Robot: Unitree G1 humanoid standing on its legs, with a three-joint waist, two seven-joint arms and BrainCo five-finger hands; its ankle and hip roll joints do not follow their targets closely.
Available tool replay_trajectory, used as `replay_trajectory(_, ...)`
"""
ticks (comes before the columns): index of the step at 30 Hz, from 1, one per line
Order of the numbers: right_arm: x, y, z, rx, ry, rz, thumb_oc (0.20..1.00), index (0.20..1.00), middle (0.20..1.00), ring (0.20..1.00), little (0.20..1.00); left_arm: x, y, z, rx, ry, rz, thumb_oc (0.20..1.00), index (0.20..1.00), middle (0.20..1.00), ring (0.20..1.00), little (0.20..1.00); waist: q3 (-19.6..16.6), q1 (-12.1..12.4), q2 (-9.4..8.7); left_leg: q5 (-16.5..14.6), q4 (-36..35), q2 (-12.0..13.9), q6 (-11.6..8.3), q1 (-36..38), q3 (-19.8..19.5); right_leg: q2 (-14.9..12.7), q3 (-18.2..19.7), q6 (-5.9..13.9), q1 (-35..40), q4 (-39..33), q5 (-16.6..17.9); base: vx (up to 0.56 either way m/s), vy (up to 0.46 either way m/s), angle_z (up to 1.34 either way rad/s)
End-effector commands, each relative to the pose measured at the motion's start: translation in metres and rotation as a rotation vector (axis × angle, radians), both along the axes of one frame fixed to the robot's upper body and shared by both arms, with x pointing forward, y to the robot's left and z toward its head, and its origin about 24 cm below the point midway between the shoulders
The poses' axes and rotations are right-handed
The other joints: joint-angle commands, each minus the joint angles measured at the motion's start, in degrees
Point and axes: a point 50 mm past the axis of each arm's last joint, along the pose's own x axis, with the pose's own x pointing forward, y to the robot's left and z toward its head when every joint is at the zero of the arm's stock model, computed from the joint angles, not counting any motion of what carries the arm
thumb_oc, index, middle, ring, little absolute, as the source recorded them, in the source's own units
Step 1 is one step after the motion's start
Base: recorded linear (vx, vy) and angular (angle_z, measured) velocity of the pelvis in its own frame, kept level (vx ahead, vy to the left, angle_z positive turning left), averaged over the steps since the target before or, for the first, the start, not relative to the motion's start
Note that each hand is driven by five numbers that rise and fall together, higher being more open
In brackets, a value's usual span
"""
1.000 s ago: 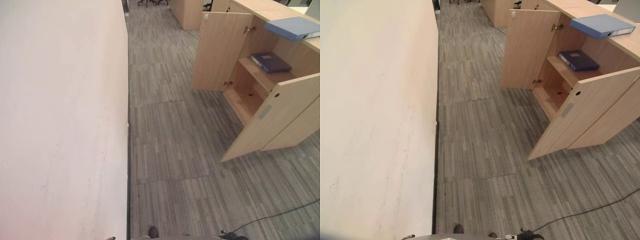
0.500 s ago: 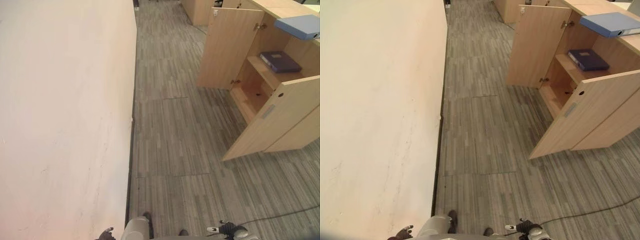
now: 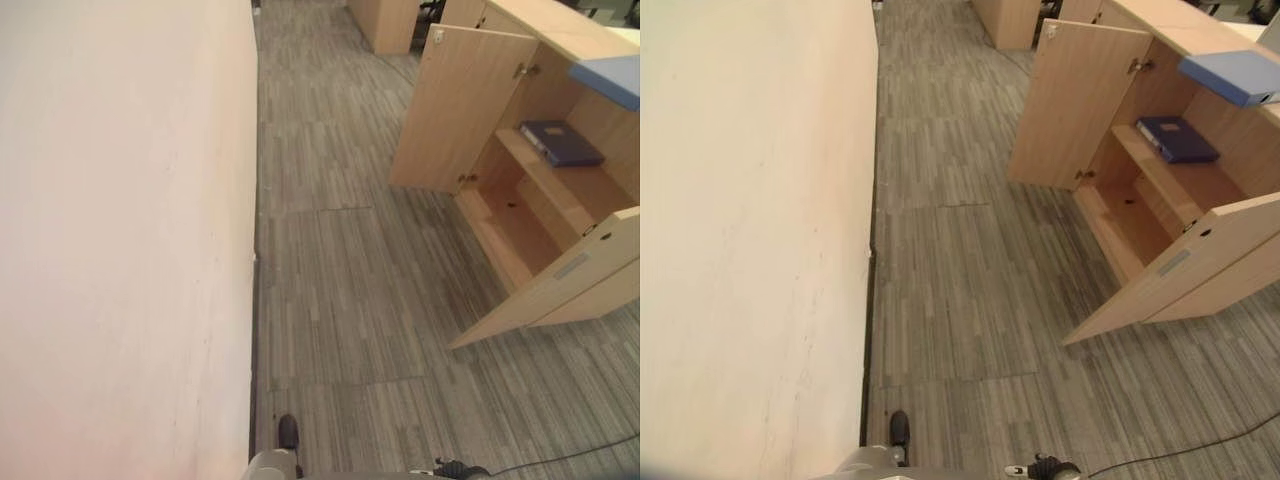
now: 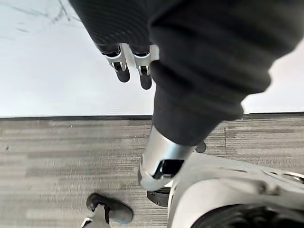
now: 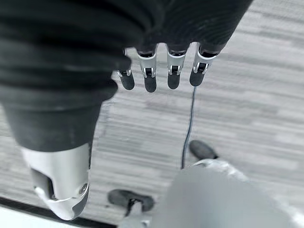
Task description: Put the empty folder in the office cabinet
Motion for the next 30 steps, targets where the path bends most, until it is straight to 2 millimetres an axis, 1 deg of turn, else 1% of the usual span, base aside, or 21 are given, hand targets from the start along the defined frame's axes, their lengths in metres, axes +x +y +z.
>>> replay_trajectory(1,0.005,-0.022,0.005,-0.061,0.012,0.041,1.000,1.000,1.000,1.000,1.000,0.018,0.011,0.005,0.125,-0.069,-0.092,1.000,1.000,1.000,1.000,1.000,-3.0,2.4,2.82,-2.3,0.2,0.2,-2.43,-3.6,-3.1,-4.6,-0.6,6.23,-1.4,2.0,1.1,0.22,0.320,0.02)
replay_trajectory(2,0.009,-0.022,0.006,-0.062,-0.003,0.036,1.000,1.000,1.000,1.000,1.000,0.021,0.012,0.005,0.127,-0.077,-0.103,1.000,1.000,1.000,1.000,1.000,-3.5,2.6,2.60,-3.8,0.2,-2.2,-1.18,-2.7,-3.1,-7.6,-1.3,7.61,-2.3,4.9,3.9,0.21,0.341,-0.03)
replay_trajectory(4,0.016,-0.022,0.008,-0.063,-0.027,0.037,1.000,1.000,1.000,1.000,1.000,0.023,0.012,0.005,0.128,-0.081,-0.108,1.000,1.000,1.000,1.000,1.000,-3.5,2.7,2.74,-5.7,0.2,-4.6,0.12,-1.1,-3.2,-11.2,-2.2,8.33,-4.1,10.6,7.4,0.14,0.265,-0.06)
replay_trajectory(5,0.016,-0.022,0.008,-0.063,-0.027,0.037,1.000,1.000,1.000,1.000,1.000,0.023,0.012,0.005,0.128,-0.081,-0.108,1.000,1.000,1.000,1.000,1.000,-3.5,2.7,2.74,-5.7,0.2,-4.6,0.12,-1.1,-3.2,-11.2,-2.2,8.33,-4.2,10.6,7.4,0.08,0.201,0.05)
replay_trajectory(7,0.026,-0.023,0.010,-0.074,-0.057,0.052,1.000,1.000,1.000,1.000,1.000,0.026,0.012,0.006,0.130,-0.086,-0.115,1.000,1.000,1.000,1.000,1.000,-2.7,2.5,3.37,-7.6,0.2,-7.2,1.86,0.7,-3.9,-15.5,-3.1,7.72,-7.1,19.8,13.0,0.15,0.336,0.18)
replay_trajectory(8,0.034,-0.022,0.012,-0.074,-0.090,0.053,1.000,1.000,1.000,1.000,1.000,0.023,0.013,0.005,0.132,-0.074,-0.120,1.000,1.000,1.000,1.000,1.000,-1.8,2.3,3.60,-10.5,0.2,-9.1,2.72,3.3,-4.6,-19.7,-5.4,7.86,-8.9,27.2,16.4,0.23,0.422,0.32)
replay_trajectory(9,0.039,-0.019,0.013,-0.071,-0.112,0.052,1.000,1.000,1.000,1.000,1.000,0.021,0.012,0.005,0.131,-0.067,-0.116,1.000,1.000,1.000,1.000,1.000,-1.0,2.1,3.89,-11.6,0.2,-9.3,3.19,4.6,-4.4,-21.3,-6.8,7.87,-10.9,30.0,18.4,0.25,0.353,0.48)
replay_trajectory(11,0.049,-0.016,0.016,-0.077,-0.143,0.086,1.000,1.000,1.000,1.000,1.000,0.020,0.011,0.004,0.126,-0.066,-0.114,1.000,1.000,1.000,1.000,1.000,0.6,1.2,5.08,-12.4,0.2,-8.0,3.31,6.7,-4.7,-19.9,-8.4,6.83,-14.7,31.1,16.0,0.14,0.077,0.41)
replay_trajectory(13,0.060,-0.015,0.020,-0.088,-0.175,0.120,1.000,1.000,1.000,1.000,1.000,0.019,0.011,0.005,0.129,-0.065,-0.118,1.000,1.000,1.000,1.000,1.000,2.6,-0.1,6.26,-12.0,0.2,-6.3,2.95,8.6,-5.2,-16.0,-8.1,5.71,-19.6,28.6,13.0,0.11,-0.074,-0.19)
replay_trajectory(14,0.063,-0.016,0.021,-0.093,-0.190,0.117,1.000,1.000,1.000,1.000,1.000,0.019,0.011,0.005,0.130,-0.064,-0.119,1.000,1.000,1.000,1.000,1.000,3.5,-0.6,6.40,-12.2,0.2,-5.9,2.72,9.5,-5.5,-14.3,-8.0,5.80,-20.6,25.9,12.8,0.12,-0.107,-0.27)
replay_trajectory(17,0.068,-0.016,0.023,-0.100,-0.213,0.106,1.000,1.000,1.000,1.000,1.000,0.020,0.010,0.004,0.129,-0.070,-0.131,1.000,1.000,1.000,1.000,1.000,5.2,-2.2,5.41,-13.7,0.2,-5.6,1.54,13.0,-6.8,-6.8,-8.2,6.02,-23.8,12.8,13.6,0.16,-0.141,-0.13)
replay_trajectory(19,0.065,-0.015,0.022,-0.102,-0.203,0.107,1.000,1.000,1.000,1.000,1.000,0.025,0.010,0.005,0.130,-0.080,-0.140,1.000,1.000,1.000,1.000,1.000,5.6,-2.9,4.37,-15.0,0.2,-5.3,0.77,14.6,-7.8,-3.8,-8.2,6.42,-24.5,6.2,15.1,0.20,-0.144,0.30)
replay_trajectory(20,0.063,-0.014,0.021,-0.103,-0.193,0.111,1.000,1.000,1.000,1.000,1.000,0.027,0.009,0.005,0.129,-0.083,-0.144,1.000,1.000,1.000,1.000,1.000,5.5,-3.0,3.91,-15.5,0.2,-5.4,0.52,15.0,-8.4,-3.0,-8.1,6.65,-25.0,4.2,15.9,0.22,-0.210,0.71)
replay_trajectory(21,0.056,-0.014,0.018,-0.099,-0.173,0.103,1.000,1.000,1.000,1.000,1.000,0.027,0.010,0.005,0.128,-0.081,-0.150,1.000,1.000,1.000,1.000,1.000,5.0,-3.2,2.63,-15.6,0.2,-6.1,0.48,15.0,-9.3,-3.2,-9.1,5.94,-24.4,1.0,16.6,0.21,-0.156,0.49)
replay_trajectory(23,0.056,-0.014,0.018,-0.099,-0.172,0.104,1.000,1.000,1.000,1.000,1.000,0.026,0.010,0.005,0.128,-0.079,-0.149,1.000,1.000,1.000,1.000,1.000,4.9,-3.0,3.29,-16.6,0.2,-5.3,0.24,15.7,-9.6,-2.2,-8.6,6.54,-23.7,0.9,15.9,0.14,-0.083,0.18)
replay_trajectory(25,0.052,-0.015,0.017,-0.095,-0.163,0.089,1.000,1.000,1.000,1.000,1.000,0.018,0.009,0.004,0.125,-0.049,-0.139,1.000,1.000,1.000,1.000,1.000,3.5,-2.8,3.09,-17.6,0.2,-4.6,0.04,16.1,-9.6,-1.9,-9.4,6.03,-22.6,0.8,16.0,0.18,-0.143,0.09)
replay_trajectory(26,0.051,-0.015,0.017,-0.094,-0.160,0.089,1.000,1.000,1.000,1.000,1.000,0.017,0.007,0.003,0.121,-0.042,-0.144,1.000,1.000,1.000,1.000,1.000,3.1,-3.3,2.57,-16.8,0.2,-4.7,0.15,15.8,-9.7,-2.5,-9.7,4.98,-23.3,1.7,16.2,0.27,-0.177,-0.02)
replay_trajectory(27,0.049,-0.015,0.016,-0.091,-0.154,0.083,1.000,1.000,1.000,1.000,1.000,0.015,0.008,0.003,0.122,-0.032,-0.151,1.000,1.000,1.000,1.000,1.000,2.6,-3.2,3.34,-18.0,0.2,-3.2,-0.21,16.9,-10.2,-1.2,-8.9,5.20,-22.7,2.3,14.8,0.31,-0.235,0.09)
replay_trajectory(28,0.046,-0.017,0.015,-0.083,-0.147,0.052,1.000,1.000,1.000,1.000,1.000,0.013,0.006,0.003,0.116,-0.020,-0.159,1.000,1.000,1.000,1.000,1.000,1.9,-3.6,3.19,-17.4,0.2,-2.1,-0.73,17.4,-10.0,-1.1,-9.3,3.65,-22.7,3.6,13.6,0.33,-0.171,0.21)
replay_trajectory(29,0.045,-0.017,0.015,-0.083,-0.146,0.053,1.000,1.000,1.000,1.000,1.000,0.013,0.006,0.003,0.116,-0.019,-0.158,1.000,1.000,1.000,1.000,1.000,1.7,-3.4,3.93,-18.5,0.2,-1.2,-0.96,18.0,-10.1,-0.1,-8.7,4.22,-22.3,3.8,12.8,0.36,-0.252,0.20)
replay_trajectory(30,0.044,-0.019,0.015,-0.079,-0.146,0.024,1.000,1.000,1.000,1.000,1.000,0.014,0.007,0.003,0.117,-0.023,-0.151,1.000,1.000,1.000,1.000,1.000,1.2,-3.6,4.12,-18.5,0.2,0.9,-2.01,19.4,-9.5,0.7,-8.7,3.25,-21.6,5.1,10.5,0.32,-0.217,0.07)
